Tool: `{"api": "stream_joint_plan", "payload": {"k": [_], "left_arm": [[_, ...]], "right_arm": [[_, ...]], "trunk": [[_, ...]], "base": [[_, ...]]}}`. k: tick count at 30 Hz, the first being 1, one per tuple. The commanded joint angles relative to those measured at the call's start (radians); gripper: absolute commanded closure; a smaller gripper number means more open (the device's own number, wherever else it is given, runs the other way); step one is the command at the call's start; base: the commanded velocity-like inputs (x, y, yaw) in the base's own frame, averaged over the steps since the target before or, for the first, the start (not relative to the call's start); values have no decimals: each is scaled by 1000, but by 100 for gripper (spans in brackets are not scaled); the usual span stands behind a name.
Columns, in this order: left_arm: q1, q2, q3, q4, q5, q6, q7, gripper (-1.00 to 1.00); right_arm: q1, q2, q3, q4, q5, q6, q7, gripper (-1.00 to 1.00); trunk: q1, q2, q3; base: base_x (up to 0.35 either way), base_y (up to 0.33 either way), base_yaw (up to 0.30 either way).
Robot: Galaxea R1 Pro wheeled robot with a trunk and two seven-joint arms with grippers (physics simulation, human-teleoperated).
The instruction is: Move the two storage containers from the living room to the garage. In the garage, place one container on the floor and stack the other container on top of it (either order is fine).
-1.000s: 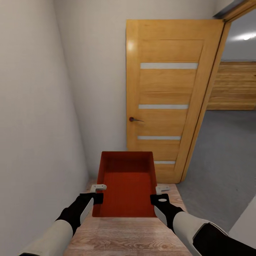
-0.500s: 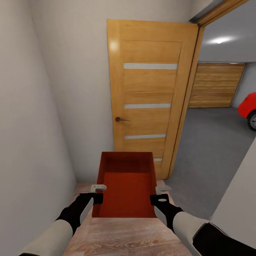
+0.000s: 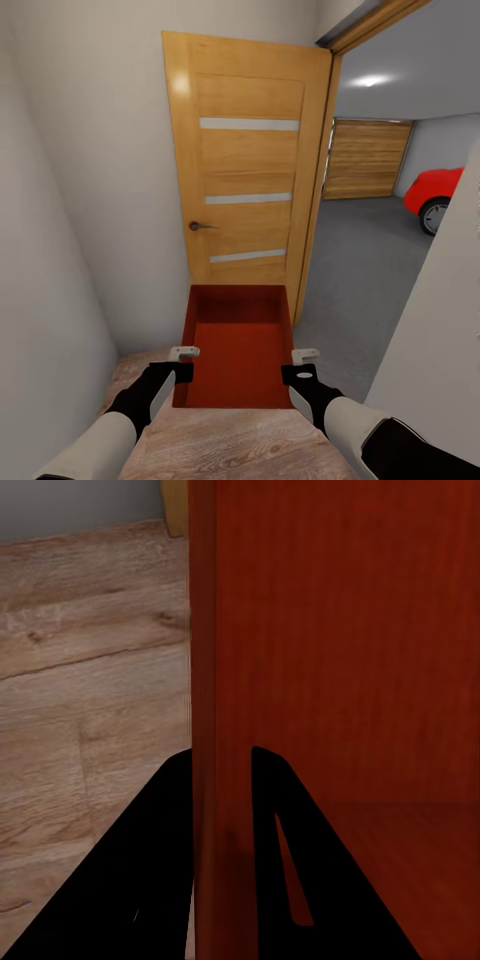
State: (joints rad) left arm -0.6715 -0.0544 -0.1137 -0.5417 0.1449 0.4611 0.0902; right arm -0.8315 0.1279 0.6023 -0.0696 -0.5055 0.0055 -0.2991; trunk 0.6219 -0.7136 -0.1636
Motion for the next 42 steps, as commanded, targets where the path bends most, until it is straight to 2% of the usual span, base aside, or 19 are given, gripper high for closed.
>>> {"api": "stream_joint_plan", "payload": {"k": [1,6,16,35,42], "left_arm": [[-1,-5,-5,-2,-13,-45,14,100],[0,-5,-6,0,-14,-45,14,100],[-1,-4,-6,-2,-15,-46,14,100],[-1,-4,-6,-8,-15,-47,13,100],[0,-5,-6,-4,-13,-45,12,100]], "right_arm": [[-1,1,16,5,-28,-1,-103,100],[-1,1,16,5,-28,-1,-103,100],[-1,0,15,5,-28,-1,-103,100],[-1,3,16,5,-28,-1,-103,100],[0,3,16,5,-28,-1,-103,100]], "trunk": [[1,-1,-2],[1,-1,-2],[1,-1,-2],[1,-1,-2],[1,-1,-2]], "base": [[202,173,-260],[240,208,-202],[236,196,-26],[14,7,-265],[185,168,-51]]}}
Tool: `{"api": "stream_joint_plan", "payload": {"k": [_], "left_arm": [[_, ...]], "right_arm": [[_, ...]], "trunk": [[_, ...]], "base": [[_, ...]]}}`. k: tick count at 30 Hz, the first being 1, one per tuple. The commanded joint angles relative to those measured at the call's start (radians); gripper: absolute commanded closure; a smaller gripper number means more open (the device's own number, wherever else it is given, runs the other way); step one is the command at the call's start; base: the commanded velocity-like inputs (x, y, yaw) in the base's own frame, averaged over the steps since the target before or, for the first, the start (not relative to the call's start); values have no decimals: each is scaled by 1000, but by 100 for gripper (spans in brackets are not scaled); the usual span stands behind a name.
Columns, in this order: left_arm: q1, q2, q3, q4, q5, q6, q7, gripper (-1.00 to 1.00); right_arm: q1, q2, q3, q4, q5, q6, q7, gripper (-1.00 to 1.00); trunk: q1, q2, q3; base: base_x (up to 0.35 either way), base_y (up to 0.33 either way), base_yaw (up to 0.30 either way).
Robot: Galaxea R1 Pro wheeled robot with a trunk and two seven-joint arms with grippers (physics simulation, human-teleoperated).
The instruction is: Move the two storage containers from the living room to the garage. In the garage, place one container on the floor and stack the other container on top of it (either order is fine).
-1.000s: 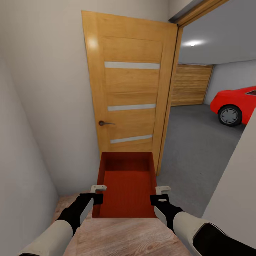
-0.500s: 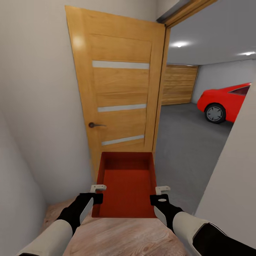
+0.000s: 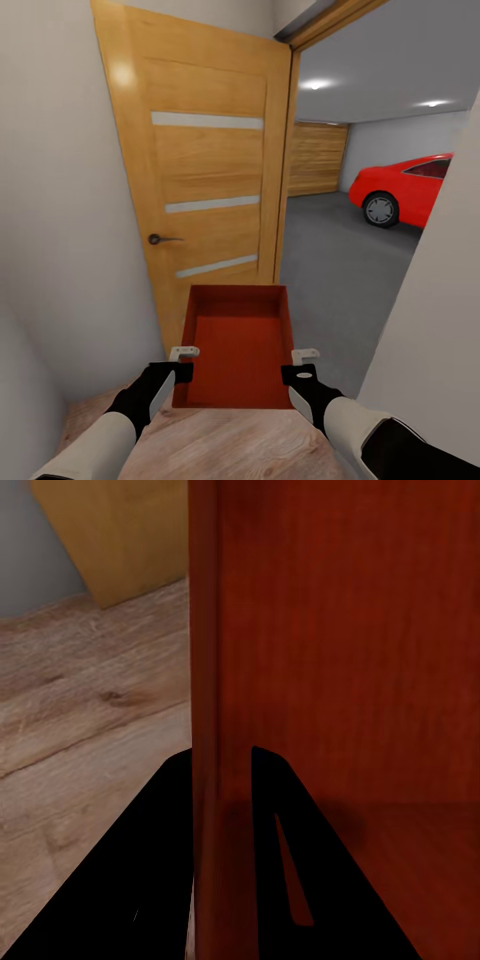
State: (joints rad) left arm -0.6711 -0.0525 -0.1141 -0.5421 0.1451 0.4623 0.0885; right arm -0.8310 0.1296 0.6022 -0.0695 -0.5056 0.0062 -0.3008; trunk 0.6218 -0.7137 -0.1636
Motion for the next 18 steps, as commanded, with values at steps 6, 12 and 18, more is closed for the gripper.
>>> {"api": "stream_joint_plan", "payload": {"k": [6,12,18], "left_arm": [[-1,-7,-6,-3,-13,-47,13,100],[-1,-7,-6,-6,-15,-48,14,100],[-1,-6,-6,-8,-15,-48,14,100]], "right_arm": [[-1,0,16,5,-28,-2,-101,100],[-2,1,16,5,-28,-3,-101,100],[-1,1,16,5,-28,-2,-102,100]], "trunk": [[1,-1,-2],[1,-1,-2],[1,-1,-2]], "base": [[237,221,-2],[176,157,-17],[17,13,-204]]}}
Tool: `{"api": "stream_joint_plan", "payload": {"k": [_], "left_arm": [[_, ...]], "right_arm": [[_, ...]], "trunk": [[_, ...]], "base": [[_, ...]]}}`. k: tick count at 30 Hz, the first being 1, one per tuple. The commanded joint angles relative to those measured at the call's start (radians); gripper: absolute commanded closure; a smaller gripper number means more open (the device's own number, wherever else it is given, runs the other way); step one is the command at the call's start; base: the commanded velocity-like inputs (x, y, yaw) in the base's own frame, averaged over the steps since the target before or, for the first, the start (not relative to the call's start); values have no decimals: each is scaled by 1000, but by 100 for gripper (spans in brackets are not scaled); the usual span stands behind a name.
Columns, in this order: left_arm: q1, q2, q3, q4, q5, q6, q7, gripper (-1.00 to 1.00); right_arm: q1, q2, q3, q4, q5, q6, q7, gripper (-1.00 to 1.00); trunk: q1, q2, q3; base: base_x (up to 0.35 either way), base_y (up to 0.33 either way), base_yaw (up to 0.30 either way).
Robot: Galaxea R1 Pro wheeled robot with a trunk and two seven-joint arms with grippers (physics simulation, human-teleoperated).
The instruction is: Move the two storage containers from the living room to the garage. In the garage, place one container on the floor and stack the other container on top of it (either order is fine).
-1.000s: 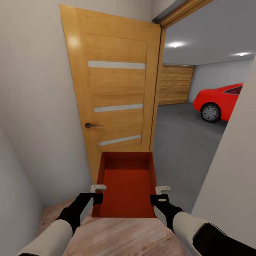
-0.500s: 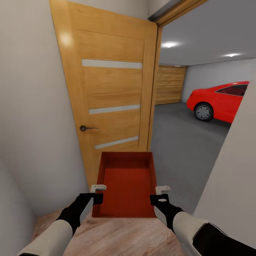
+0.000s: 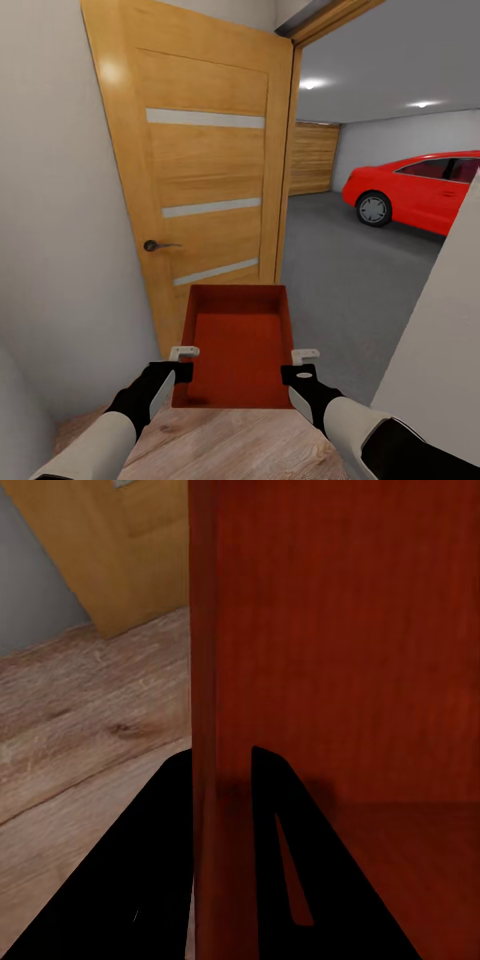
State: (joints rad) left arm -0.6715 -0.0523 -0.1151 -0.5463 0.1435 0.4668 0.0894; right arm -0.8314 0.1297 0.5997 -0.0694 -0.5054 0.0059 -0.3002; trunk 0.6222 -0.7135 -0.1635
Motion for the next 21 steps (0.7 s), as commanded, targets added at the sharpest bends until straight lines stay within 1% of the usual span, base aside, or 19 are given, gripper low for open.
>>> {"api": "stream_joint_plan", "payload": {"k": [1,13,16,21], "left_arm": [[-1,-7,-5,-4,-13,-53,13,100],[0,-8,-5,-3,-14,-51,13,100],[-1,-8,-5,-2,-14,-50,13,100],[-1,-8,-5,0,-13,-49,12,100]], "right_arm": [[-1,1,18,5,-28,-1,-102,100],[-1,1,18,5,-28,-1,-103,100],[0,1,18,5,-28,-1,-102,100],[0,0,18,5,-28,-2,-102,100]], "trunk": [[0,-1,-2],[0,-1,-2],[0,-1,-2],[0,-1,-2]], "base": [[2,1,-240],[0,9,-243],[40,195,-131],[86,299,-17]]}}
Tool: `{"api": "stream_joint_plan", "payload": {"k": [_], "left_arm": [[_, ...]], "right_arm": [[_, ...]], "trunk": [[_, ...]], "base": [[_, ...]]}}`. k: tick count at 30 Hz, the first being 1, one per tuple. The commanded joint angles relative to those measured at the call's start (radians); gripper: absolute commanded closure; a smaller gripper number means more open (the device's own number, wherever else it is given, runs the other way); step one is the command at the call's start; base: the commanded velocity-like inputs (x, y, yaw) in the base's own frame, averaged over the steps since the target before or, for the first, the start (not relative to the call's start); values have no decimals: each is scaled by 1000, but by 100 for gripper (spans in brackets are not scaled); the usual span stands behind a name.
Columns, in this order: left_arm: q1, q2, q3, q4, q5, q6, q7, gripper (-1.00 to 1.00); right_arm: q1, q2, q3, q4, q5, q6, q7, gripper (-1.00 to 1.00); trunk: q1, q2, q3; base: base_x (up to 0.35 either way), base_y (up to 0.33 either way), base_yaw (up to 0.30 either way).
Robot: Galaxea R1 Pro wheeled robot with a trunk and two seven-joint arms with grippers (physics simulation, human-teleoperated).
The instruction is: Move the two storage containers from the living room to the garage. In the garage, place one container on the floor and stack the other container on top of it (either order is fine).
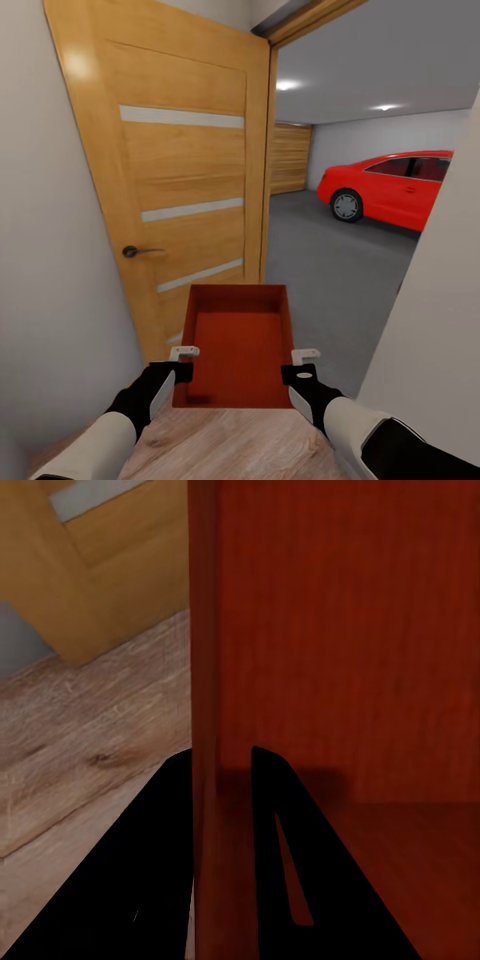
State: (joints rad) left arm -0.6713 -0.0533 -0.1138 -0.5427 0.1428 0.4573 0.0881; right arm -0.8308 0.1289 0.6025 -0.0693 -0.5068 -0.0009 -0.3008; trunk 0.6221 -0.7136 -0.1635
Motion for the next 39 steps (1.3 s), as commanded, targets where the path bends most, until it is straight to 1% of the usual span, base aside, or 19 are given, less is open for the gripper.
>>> {"api": "stream_joint_plan", "payload": {"k": [1,14,39], "left_arm": [[-1,-7,-6,-3,-12,-39,13,100],[-1,-7,-6,-2,-14,-42,16,100],[-1,-7,-7,-2,-14,-43,16,100]], "right_arm": [[-1,1,15,5,-27,4,-101,100],[-1,1,16,5,-25,4,-102,100],[-2,1,16,5,-25,4,-103,100]], "trunk": [[0,-1,-2],[0,-1,-2],[0,-1,-2]], "base": [[94,311,-3],[101,291,-20],[3,5,-241]]}}
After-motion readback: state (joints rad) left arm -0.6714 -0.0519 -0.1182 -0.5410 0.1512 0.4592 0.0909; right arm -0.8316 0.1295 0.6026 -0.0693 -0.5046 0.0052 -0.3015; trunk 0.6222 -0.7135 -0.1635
